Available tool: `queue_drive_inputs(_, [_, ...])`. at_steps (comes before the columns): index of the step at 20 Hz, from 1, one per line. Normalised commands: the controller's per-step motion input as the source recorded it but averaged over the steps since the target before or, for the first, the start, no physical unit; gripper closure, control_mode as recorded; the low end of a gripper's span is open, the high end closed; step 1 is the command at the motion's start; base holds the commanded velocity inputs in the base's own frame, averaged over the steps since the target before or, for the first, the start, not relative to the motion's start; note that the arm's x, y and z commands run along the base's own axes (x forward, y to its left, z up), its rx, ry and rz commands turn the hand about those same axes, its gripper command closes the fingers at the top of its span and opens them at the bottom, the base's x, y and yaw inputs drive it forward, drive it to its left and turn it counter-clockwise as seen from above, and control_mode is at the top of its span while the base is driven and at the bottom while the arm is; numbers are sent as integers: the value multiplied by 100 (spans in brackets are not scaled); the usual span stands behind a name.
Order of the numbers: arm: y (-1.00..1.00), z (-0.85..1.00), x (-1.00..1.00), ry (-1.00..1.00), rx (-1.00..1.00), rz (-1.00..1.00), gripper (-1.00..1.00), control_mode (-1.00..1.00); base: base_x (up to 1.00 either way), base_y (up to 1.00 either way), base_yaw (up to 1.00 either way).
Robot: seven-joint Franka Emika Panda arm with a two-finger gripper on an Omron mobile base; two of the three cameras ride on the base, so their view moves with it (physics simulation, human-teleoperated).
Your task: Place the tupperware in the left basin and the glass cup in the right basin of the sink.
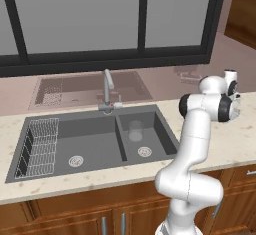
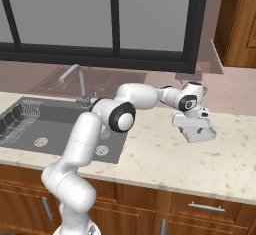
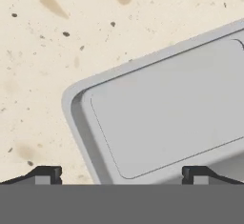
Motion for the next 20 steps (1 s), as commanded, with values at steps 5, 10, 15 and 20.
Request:
queue_drive_inputs(5, [7, 0, -26, 0, 0, 0, -100, -100, 0, 0, 0])
queue_drive_inputs(10, [27, -7, -11, 0, 0, 0, -100, -100, 0, 0, 0])
queue_drive_inputs(15, [30, -10, 0, 0, 0, 1, -100, -100, 0, 0, 0])
queue_drive_inputs(20, [13, -11, 0, 0, 0, 2, -100, -100, 0, 0, 0])
